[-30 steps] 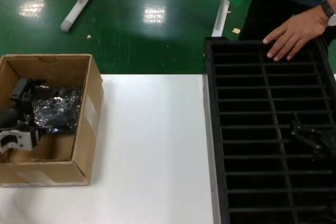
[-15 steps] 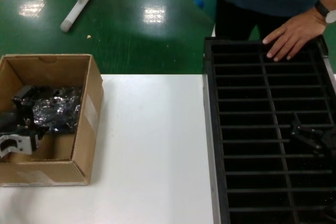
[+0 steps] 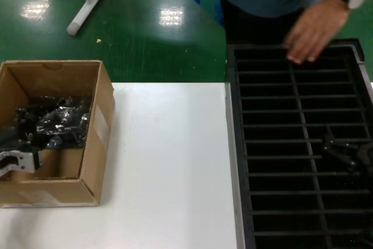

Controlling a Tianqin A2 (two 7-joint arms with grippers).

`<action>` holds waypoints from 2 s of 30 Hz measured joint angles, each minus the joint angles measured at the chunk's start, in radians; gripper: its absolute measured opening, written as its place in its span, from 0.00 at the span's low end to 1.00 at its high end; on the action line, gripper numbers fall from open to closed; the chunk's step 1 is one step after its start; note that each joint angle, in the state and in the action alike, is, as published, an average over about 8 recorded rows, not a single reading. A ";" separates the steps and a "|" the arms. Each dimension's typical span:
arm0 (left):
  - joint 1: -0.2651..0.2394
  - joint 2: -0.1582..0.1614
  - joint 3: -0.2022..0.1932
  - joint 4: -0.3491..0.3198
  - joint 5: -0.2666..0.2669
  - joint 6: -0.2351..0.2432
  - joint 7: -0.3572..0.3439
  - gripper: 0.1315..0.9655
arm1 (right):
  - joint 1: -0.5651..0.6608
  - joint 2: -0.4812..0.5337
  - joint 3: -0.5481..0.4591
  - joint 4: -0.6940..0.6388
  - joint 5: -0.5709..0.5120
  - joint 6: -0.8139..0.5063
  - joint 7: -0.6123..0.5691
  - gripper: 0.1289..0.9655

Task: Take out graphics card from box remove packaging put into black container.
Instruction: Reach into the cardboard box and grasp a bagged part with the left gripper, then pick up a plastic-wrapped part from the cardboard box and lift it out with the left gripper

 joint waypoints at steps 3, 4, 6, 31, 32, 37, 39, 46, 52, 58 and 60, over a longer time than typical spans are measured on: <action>0.015 -0.002 0.004 -0.024 0.005 -0.006 -0.023 0.33 | 0.000 0.000 0.000 0.000 0.000 0.000 0.000 1.00; 0.019 -0.002 0.006 -0.031 0.007 -0.008 -0.029 0.31 | 0.000 0.000 0.000 0.000 0.000 0.000 0.000 1.00; 0.028 -0.004 0.008 -0.044 0.009 -0.010 -0.041 0.26 | 0.000 0.000 0.000 0.000 0.000 0.000 0.000 1.00; 0.014 -0.017 0.009 -0.026 0.015 -0.006 -0.052 0.01 | 0.000 0.000 0.000 0.000 0.000 0.000 0.000 1.00; 0.016 -0.018 0.010 -0.033 0.016 -0.006 -0.058 0.01 | 0.000 0.000 0.000 0.000 0.000 0.000 0.000 1.00; 0.041 -0.031 0.023 -0.099 0.026 -0.004 -0.116 0.01 | 0.000 0.000 0.000 0.000 0.000 0.000 0.000 1.00; 0.056 -0.039 0.030 -0.137 0.032 -0.003 -0.151 0.01 | 0.000 0.000 0.000 0.000 0.000 0.000 0.000 1.00; 0.124 -0.080 0.066 -0.310 0.061 0.000 -0.304 0.01 | 0.000 0.000 0.000 0.000 0.000 0.000 0.000 1.00; 0.168 -0.134 0.093 -0.457 0.082 0.017 -0.429 0.01 | 0.000 0.000 0.000 0.000 0.000 0.000 0.000 1.00; 0.192 -0.200 0.099 -0.586 0.084 0.051 -0.529 0.01 | 0.000 0.000 0.000 0.000 0.000 0.000 0.000 1.00; 0.200 -0.221 0.096 -0.622 0.078 0.065 -0.559 0.01 | 0.000 0.000 0.000 0.000 0.000 0.000 0.000 1.00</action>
